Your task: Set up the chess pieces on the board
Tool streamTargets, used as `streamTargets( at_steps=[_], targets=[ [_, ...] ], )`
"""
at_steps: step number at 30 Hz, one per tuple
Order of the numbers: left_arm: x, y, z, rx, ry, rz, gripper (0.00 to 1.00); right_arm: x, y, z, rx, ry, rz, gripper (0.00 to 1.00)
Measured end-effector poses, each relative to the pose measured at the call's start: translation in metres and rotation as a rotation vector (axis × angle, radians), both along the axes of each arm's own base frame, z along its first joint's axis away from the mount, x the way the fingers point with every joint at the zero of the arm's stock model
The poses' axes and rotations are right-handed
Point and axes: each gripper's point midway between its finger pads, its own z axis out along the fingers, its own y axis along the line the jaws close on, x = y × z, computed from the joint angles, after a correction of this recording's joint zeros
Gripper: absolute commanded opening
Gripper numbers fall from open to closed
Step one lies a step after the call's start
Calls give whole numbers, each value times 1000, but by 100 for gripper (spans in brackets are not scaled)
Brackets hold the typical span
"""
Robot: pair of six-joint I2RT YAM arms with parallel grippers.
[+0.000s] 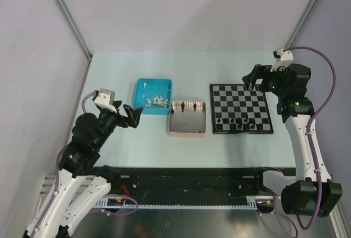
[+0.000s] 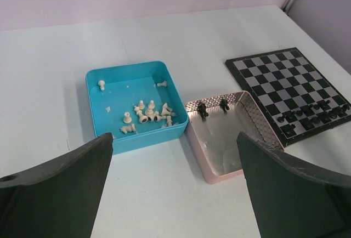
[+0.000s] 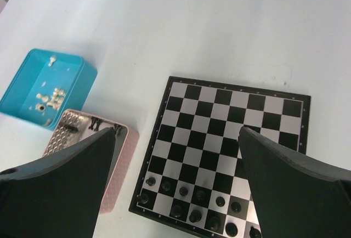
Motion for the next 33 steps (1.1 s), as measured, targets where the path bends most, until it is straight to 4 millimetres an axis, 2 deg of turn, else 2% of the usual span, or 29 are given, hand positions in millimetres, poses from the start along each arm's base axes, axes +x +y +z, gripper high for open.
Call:
streamTargets(
  at_steps=[8,15,20,26,29,33],
  targets=[
    [-8,3,4,-25,-9,2,100,-4,-16,15,-22,-42,-125,100],
    [-10,5,1,-25,-11,5,100,-4,-18,13,-14,-32,-140,100],
    [-9,5,-9,-13,10,9,100,-5,-10,5,6,-13,-95,100],
    [-10,4,-19,-6,28,4,100,-7,5,-18,54,46,-19,100],
    [-9,3,-24,-1,39,0,100,-7,13,-24,75,62,29,100],
    [-8,-4,-32,6,69,-31,100,-16,33,-26,79,53,209,100]
  ],
)
